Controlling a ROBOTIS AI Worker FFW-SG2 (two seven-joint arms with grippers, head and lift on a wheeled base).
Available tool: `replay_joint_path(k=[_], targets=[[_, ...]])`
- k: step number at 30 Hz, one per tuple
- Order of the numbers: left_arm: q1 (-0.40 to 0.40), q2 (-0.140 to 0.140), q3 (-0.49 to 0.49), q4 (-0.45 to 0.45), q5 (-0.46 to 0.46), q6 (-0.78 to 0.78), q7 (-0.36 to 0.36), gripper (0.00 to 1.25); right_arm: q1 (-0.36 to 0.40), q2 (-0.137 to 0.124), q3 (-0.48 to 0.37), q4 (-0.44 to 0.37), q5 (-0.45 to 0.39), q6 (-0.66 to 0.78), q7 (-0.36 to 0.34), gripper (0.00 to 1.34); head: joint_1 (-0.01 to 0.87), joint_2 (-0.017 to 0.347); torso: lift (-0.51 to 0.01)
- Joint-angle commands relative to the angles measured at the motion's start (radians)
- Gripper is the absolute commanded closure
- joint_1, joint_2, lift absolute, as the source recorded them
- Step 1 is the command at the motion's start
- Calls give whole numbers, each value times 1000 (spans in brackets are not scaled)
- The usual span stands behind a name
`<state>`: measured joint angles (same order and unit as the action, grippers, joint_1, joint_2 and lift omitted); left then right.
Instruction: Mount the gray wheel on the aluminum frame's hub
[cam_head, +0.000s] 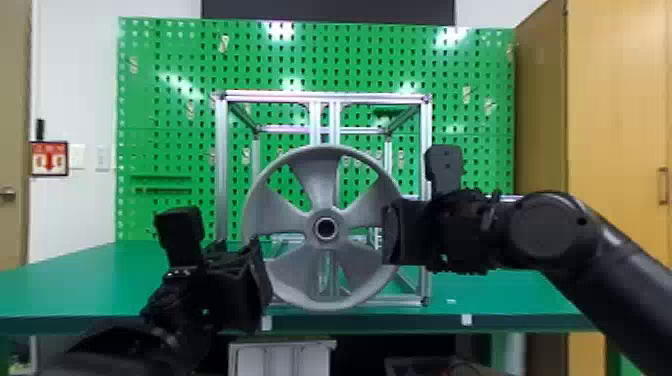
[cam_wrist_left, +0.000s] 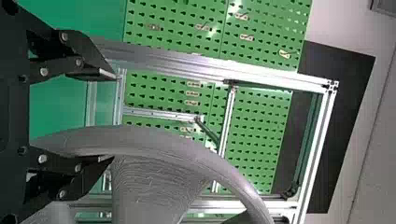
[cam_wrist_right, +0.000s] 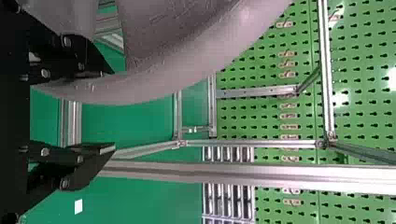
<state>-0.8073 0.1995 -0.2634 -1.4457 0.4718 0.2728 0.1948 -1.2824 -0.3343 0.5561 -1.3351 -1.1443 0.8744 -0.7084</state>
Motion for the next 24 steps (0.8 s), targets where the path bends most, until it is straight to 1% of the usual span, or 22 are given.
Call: replay_joint_path(k=[1, 2, 5, 7, 11, 12, 14, 24], targets=[[2, 0, 0, -4, 5, 0, 281, 512, 2, 3, 2, -1, 1, -8, -94, 544, -5, 6, -499], [2, 0, 0, -5, 5, 0, 281, 473, 2, 3, 2, -1, 1, -9, -94, 510, -5, 6, -499], [2, 0, 0, -7, 8, 0, 279, 410, 3, 3, 2, -1, 3, -11, -94, 407, -5, 6, -499], [4, 0, -2, -7, 8, 0, 281, 351, 3, 3, 2, -1, 3, -12, -94, 298, -5, 6, -499], [4, 0, -4, -10, 14, 0, 279, 145, 5, 3, 5, -1, 3, -14, -94, 51, -5, 6, -499], [4, 0, -5, -10, 14, 0, 279, 108, 5, 3, 5, -3, 5, -14, -94, 25, -5, 6, -499], [4, 0, -5, -10, 16, 0, 279, 70, 5, 5, 5, -3, 5, -14, -94, 12, -5, 6, -499], [7, 0, -10, -15, 16, -11, 273, 45, 8, 6, 4, -3, 14, -18, -80, -2, -5, 6, -499]])
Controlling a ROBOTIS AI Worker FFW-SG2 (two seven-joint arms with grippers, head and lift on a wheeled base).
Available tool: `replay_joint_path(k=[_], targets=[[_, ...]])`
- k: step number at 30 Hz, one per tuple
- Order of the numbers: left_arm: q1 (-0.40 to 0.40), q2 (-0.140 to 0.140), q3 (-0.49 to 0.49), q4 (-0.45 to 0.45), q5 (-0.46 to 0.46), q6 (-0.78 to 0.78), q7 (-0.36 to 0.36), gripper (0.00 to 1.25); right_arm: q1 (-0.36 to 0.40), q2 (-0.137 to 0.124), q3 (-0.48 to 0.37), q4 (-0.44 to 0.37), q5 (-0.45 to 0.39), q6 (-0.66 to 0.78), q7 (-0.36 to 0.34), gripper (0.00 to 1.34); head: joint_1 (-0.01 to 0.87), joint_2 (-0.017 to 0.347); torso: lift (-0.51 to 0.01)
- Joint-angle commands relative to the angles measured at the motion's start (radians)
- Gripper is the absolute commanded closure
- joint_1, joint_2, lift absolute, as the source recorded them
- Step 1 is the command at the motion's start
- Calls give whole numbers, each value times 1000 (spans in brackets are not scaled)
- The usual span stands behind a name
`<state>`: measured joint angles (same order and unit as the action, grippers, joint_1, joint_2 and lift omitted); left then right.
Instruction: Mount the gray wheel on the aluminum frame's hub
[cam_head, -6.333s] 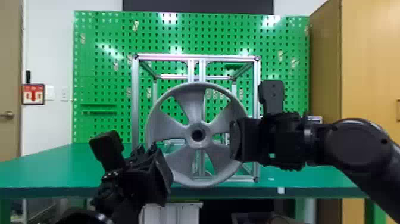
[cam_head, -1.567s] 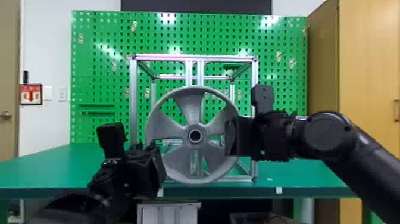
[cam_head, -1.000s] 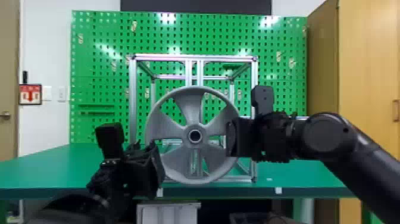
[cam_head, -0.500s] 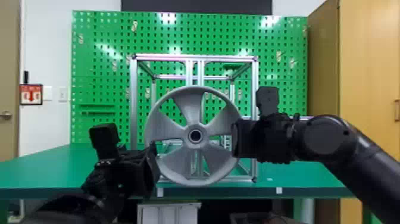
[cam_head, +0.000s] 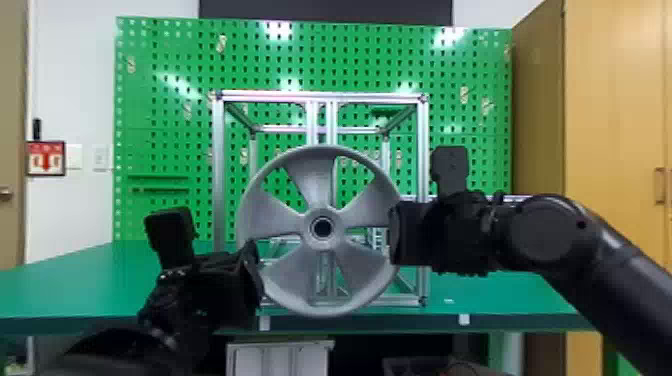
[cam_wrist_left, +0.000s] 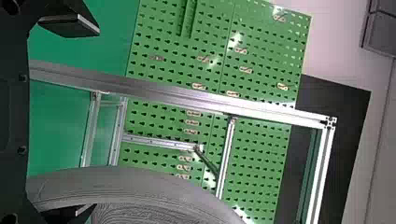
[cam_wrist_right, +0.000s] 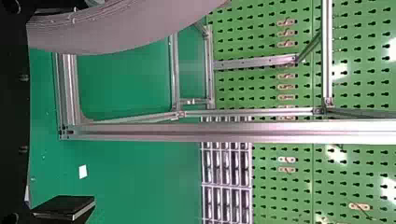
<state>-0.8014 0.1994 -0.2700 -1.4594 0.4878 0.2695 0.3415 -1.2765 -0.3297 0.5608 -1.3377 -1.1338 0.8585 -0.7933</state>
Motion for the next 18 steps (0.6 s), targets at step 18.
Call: replay_joint_path(k=[18], targets=[[-1, 0, -21, -1, 28, -27, 99, 70, 9, 14, 7, -8, 5, -30, 34, 10, -5, 6, -499]])
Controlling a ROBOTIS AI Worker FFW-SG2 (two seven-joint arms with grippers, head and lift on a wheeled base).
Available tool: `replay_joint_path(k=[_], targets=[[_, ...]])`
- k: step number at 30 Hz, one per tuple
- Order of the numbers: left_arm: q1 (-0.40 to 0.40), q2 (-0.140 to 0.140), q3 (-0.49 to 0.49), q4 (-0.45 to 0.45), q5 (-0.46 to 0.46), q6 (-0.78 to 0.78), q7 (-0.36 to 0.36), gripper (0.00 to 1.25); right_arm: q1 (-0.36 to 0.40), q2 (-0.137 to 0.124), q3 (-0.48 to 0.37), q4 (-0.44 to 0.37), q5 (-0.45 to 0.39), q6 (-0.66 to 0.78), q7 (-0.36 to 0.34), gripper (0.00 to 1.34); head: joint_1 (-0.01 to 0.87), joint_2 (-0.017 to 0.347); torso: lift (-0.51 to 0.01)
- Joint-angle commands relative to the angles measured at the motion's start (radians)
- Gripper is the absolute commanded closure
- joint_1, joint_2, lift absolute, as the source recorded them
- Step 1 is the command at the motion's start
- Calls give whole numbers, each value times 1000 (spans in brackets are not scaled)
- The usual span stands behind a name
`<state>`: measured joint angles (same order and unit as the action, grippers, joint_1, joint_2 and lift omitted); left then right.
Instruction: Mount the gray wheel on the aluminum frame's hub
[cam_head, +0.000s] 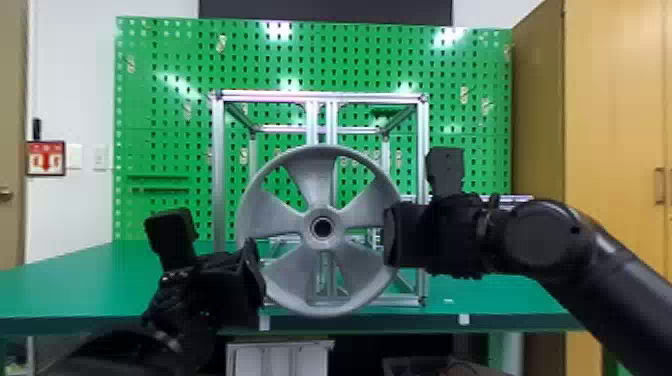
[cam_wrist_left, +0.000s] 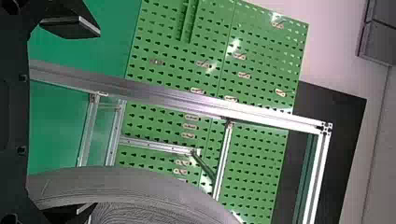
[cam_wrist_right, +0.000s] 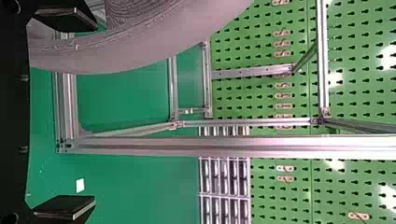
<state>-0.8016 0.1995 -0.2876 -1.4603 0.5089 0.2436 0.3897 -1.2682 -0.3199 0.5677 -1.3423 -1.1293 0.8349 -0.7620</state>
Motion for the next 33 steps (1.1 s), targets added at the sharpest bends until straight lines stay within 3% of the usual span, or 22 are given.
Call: replay_joint_path(k=[1, 22, 33], targets=[[-2, 0, -5, 0, 8, -1, 49, 70, 1, 4, 0, -3, 0, -8, 3, 10, -5, 6, -499], [-5, 1, -28, 2, 43, -10, 3, 68, 7, 10, -8, -9, 0, -16, 10, 9, -5, 6, -499], [-10, 0, -10, 2, 30, 17, -100, 67, 12, 8, -9, -9, 0, -16, 10, 9, -5, 6, -499]])
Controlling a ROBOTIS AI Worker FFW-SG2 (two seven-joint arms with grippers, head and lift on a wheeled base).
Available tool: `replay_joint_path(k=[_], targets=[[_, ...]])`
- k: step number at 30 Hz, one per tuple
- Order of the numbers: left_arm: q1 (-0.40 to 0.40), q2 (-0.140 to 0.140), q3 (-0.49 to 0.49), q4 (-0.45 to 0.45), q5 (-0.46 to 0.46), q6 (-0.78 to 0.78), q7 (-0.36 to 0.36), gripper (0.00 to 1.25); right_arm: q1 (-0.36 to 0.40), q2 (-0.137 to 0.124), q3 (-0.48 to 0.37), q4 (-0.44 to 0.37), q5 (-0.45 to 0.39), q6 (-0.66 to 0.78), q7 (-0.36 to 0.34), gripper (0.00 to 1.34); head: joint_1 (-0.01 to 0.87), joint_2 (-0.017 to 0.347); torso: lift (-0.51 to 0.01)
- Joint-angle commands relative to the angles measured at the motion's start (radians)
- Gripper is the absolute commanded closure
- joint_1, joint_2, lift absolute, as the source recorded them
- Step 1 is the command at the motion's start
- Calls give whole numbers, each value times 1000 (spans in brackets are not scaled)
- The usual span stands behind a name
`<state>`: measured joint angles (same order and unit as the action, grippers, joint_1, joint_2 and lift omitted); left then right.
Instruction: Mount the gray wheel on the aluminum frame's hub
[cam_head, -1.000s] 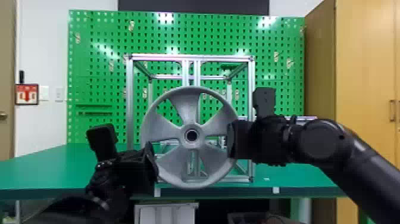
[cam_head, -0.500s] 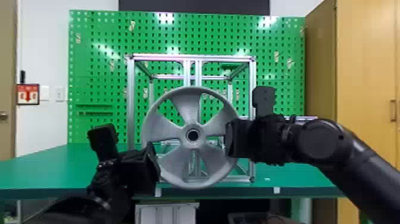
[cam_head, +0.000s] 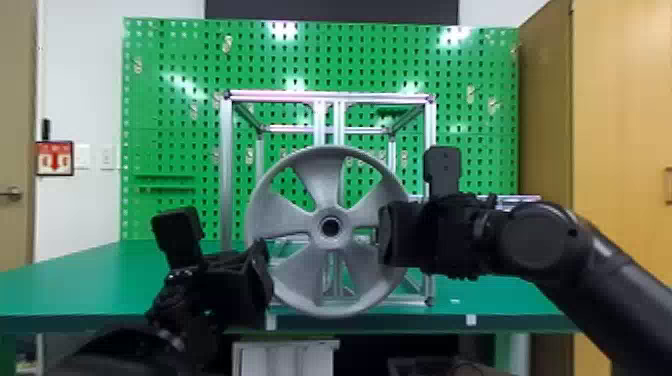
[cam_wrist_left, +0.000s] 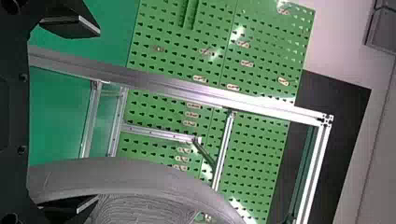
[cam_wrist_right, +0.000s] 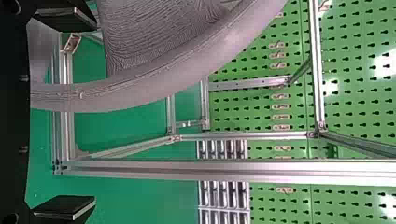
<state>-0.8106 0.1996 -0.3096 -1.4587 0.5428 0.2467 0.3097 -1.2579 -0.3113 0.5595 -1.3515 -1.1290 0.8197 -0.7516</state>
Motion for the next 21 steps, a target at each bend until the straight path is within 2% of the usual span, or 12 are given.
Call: replay_joint_path(k=[1, 12, 21], targets=[[-2, 0, 18, 0, -6, 22, -34, 67, 2, 0, -3, 0, 0, 1, 0, 9, -5, 6, -499], [-1, 0, 44, 0, 14, 54, -116, 65, 6, -2, -13, -6, 0, 1, 1, 9, -5, 6, -499], [13, 0, 47, -9, 35, 56, -150, 67, 26, -9, -30, -38, -6, 1, 3, 9, -5, 6, -499]])
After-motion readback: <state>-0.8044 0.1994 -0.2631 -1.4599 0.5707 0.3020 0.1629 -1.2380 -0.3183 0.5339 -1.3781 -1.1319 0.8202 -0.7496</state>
